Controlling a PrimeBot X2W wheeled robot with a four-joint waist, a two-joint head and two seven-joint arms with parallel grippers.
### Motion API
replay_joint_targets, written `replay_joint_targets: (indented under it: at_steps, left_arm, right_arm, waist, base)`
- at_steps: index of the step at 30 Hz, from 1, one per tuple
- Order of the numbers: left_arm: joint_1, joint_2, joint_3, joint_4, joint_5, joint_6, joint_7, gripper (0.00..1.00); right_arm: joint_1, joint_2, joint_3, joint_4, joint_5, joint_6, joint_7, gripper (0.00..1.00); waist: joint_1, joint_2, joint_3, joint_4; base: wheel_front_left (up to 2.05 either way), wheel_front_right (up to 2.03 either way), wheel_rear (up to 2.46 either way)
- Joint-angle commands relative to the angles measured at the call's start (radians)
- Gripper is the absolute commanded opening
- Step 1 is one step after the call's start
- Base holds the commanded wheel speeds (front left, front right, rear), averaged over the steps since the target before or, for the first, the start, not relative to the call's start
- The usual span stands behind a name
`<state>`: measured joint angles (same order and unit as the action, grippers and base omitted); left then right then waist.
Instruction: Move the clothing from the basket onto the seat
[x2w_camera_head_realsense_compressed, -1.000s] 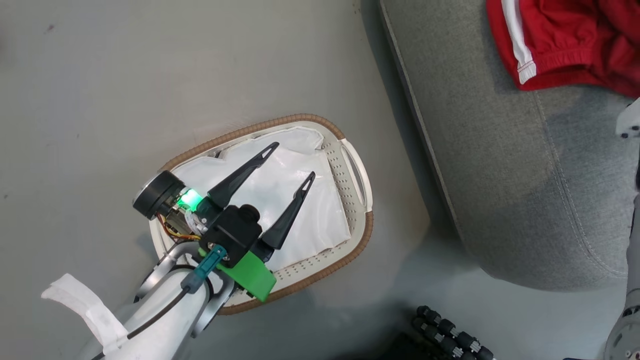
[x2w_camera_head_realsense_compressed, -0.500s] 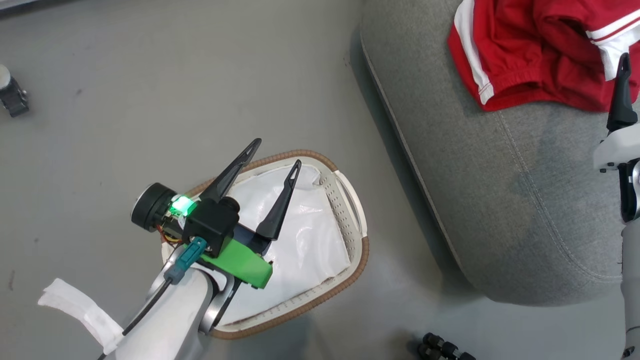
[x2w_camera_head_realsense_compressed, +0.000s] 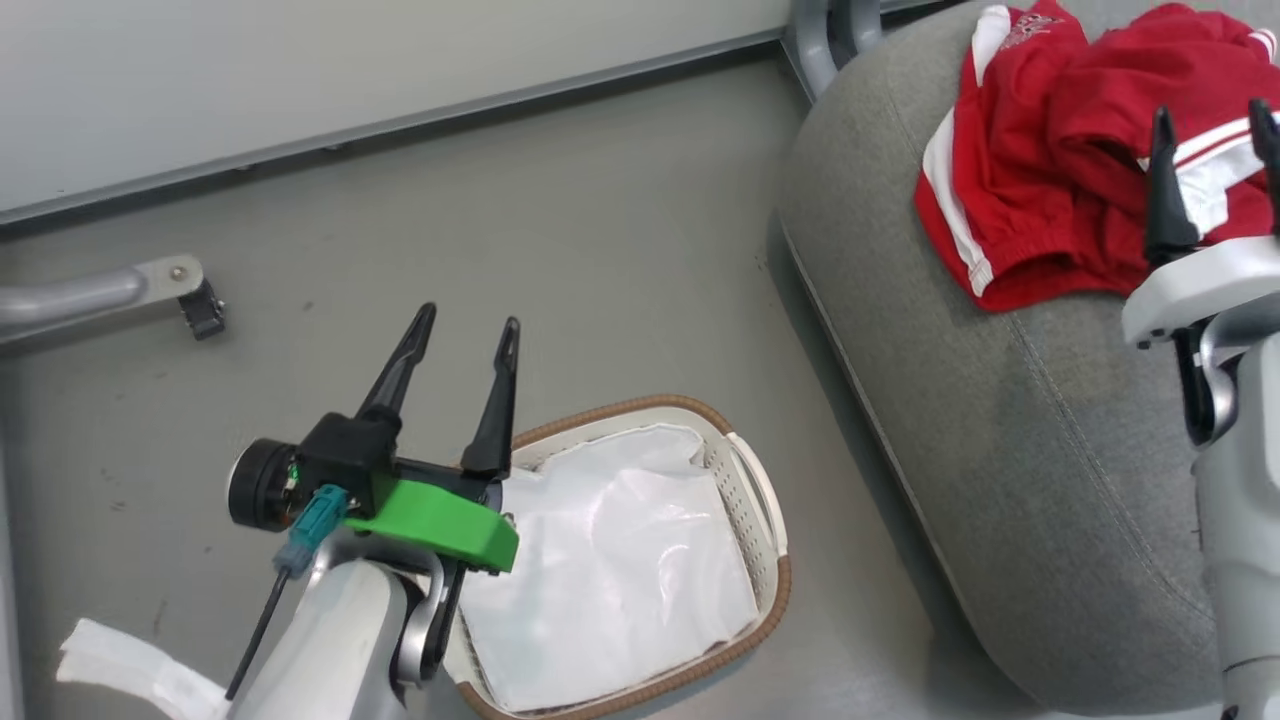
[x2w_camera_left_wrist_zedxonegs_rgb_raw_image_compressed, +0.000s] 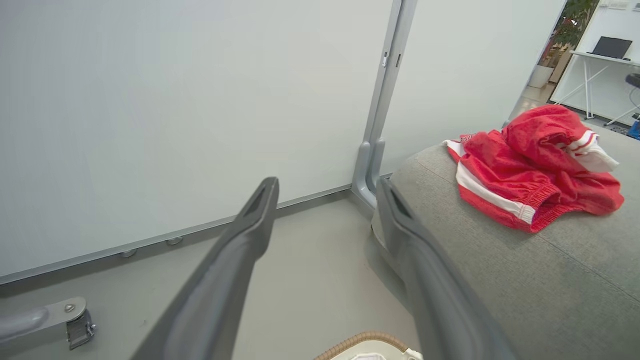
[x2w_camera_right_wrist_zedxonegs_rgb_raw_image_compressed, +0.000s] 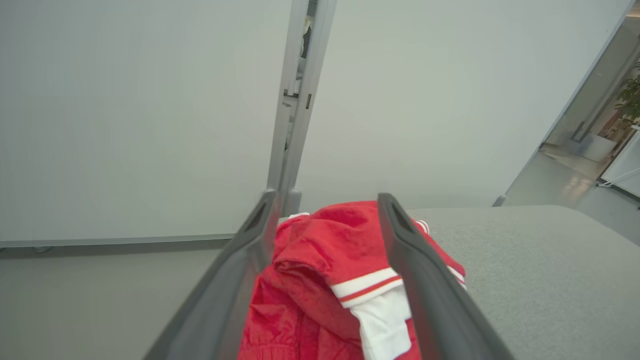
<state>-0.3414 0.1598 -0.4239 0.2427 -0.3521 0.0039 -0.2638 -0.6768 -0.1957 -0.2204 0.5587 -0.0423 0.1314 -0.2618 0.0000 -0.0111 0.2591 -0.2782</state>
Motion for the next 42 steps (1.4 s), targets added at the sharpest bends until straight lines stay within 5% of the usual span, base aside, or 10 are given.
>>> replay_joint_targets:
  at_steps: [1, 13, 24, 42]
  left_arm:
    - [0.031, -0.004, 0.024, 0.002, -0.001, 0.006, -0.001, 1.00]
    - [0.216, -0.042, 0.228, -0.001, 0.021, -0.012, -0.001, 1.00]
    - [0.372, -0.076, 0.370, -0.049, 0.029, -0.048, -0.001, 1.00]
    - [0.444, -0.106, 0.416, -0.048, 0.075, -0.083, -0.001, 1.00]
  right_arm:
    - [0.030, 0.017, 0.009, 0.002, 0.012, -0.001, -0.003, 1.00]
    - [0.248, 0.132, 0.048, -0.152, 0.104, -0.001, -0.004, 1.00]
    - [0.491, 0.142, 0.207, -0.298, 0.282, -0.001, -0.004, 1.00]
    - [0.603, 0.143, 0.266, -0.289, 0.250, -0.001, -0.004, 1.00]
  waist:
    - [0.0000, 0.0111, -0.091, 0.090]
    - [0.0000, 0.0111, -0.159, 0.207]
    - [0.0000, 0.0111, -0.216, 0.222]
    - [0.0000, 0.0111, -0.247, 0.239]
  base:
    - [0.00, 0.00, 0.00]
    - [0.00, 0.00, 0.00]
    - [0.00, 0.00, 0.00]
    - [0.00, 0.00, 0.00]
